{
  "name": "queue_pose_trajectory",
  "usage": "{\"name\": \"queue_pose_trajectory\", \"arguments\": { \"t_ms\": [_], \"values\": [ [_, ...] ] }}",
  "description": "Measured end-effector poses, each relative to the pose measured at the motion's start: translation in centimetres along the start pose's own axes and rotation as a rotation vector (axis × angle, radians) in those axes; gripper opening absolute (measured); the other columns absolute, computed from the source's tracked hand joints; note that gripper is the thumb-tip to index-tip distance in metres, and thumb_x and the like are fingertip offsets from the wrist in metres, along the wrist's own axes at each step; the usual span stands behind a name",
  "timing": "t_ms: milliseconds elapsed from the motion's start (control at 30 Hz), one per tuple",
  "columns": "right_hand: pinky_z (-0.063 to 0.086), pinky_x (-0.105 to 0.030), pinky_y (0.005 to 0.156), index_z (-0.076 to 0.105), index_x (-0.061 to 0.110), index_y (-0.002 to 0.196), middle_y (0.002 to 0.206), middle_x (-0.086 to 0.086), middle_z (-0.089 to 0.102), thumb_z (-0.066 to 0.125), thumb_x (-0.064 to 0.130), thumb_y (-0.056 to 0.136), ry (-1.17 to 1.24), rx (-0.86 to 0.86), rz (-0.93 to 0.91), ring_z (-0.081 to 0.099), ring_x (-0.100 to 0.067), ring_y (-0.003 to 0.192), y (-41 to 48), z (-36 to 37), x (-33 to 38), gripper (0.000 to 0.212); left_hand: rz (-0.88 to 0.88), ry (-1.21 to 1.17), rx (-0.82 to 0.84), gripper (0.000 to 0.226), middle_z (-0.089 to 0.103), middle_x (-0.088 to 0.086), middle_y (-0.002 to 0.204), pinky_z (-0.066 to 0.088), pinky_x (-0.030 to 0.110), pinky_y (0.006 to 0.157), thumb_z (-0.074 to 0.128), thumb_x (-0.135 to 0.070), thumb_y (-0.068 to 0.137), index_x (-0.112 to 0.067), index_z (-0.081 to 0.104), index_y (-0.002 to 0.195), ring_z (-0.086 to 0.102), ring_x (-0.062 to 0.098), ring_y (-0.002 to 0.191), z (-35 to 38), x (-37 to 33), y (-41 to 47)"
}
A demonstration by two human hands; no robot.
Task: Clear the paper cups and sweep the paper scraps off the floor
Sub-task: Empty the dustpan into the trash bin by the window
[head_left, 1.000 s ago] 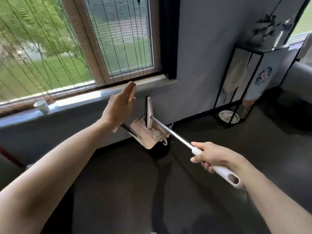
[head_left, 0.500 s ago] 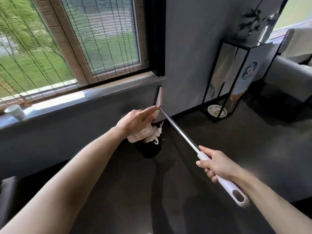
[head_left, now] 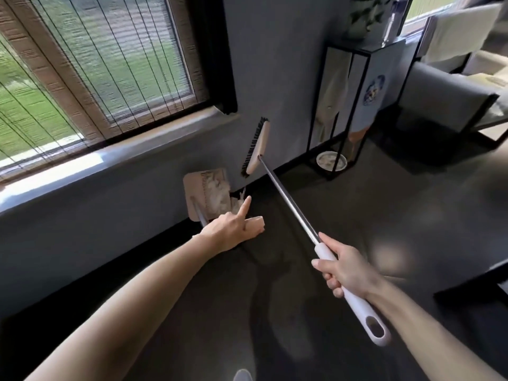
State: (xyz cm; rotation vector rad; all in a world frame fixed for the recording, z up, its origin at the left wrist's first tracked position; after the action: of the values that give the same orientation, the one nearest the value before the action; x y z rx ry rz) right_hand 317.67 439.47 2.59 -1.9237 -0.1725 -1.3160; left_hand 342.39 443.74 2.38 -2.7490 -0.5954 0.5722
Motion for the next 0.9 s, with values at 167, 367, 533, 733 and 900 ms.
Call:
{"name": "queue_pose_trajectory", "arguments": {
  "t_ms": [167,367,533,733,900],
  "values": [
    [0.035,-0.021,0.037,0.025,0.032,0.151,0.058,-0.003,0.040,0.057,0.004,0.094,0.078,-0.023,-0.003,0.037,-0.009,0.040,0.5,-0.4,-0.9,0.072,0.088,0.305,0.043,0.085,0.064,0.017,0.116,0.043,0.039,0.079,0.038,-0.063,0.094,-0.025,-0.008,0.154,0.061,0.036,0.106,2.8,-2.3,0.0],
    [0.035,-0.021,0.037,0.025,0.032,0.151,0.060,-0.004,0.041,0.057,0.003,0.094,0.166,-0.028,-0.012,0.037,-0.009,0.040,1.2,-2.0,-1.2,0.071,0.171,0.473,0.037,0.076,0.067,0.008,0.109,0.050,0.039,0.075,0.030,-0.066,0.094,-0.032,-0.004,0.153,0.064,0.033,0.098,4.8,-2.5,0.4],
    [0.035,-0.021,0.038,0.025,0.033,0.151,0.061,-0.004,0.041,0.056,0.004,0.094,0.175,-0.016,-0.010,0.037,-0.009,0.041,0.4,-2.5,-2.3,0.071,0.259,0.644,0.021,0.070,0.068,0.008,0.108,0.049,0.037,0.068,0.027,-0.065,0.095,-0.035,0.003,0.153,0.065,0.033,0.099,5.7,-1.9,-0.3],
    [0.034,-0.021,0.036,0.025,0.032,0.151,0.063,-0.006,0.041,0.056,0.004,0.094,0.177,-0.012,0.004,0.036,-0.009,0.040,0.0,-3.0,-3.3,0.070,0.292,0.745,0.032,0.067,0.068,0.007,0.110,0.041,0.034,0.063,0.023,-0.063,0.096,-0.035,0.003,0.153,0.066,0.032,0.100,5.7,-1.3,-2.1],
    [0.034,-0.020,0.036,0.025,0.032,0.151,0.065,-0.006,0.041,0.056,0.004,0.095,0.196,0.020,0.023,0.037,-0.008,0.039,0.1,-2.0,-3.9,0.070,0.334,0.788,0.037,0.067,0.070,0.007,0.105,0.043,0.031,0.060,0.021,-0.063,0.097,-0.033,0.003,0.154,0.068,0.030,0.095,6.2,-0.7,-3.7]
  ]
}}
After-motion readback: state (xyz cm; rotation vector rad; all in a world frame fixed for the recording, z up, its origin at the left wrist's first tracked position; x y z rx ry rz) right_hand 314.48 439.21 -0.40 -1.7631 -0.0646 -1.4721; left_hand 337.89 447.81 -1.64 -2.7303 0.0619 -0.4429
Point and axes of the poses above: each hand's wrist, its own y-axis towards the middle knuckle, its own z-axis out of the palm, x = y × z, the point moved 5 cm from there along y, towards the middle knuckle
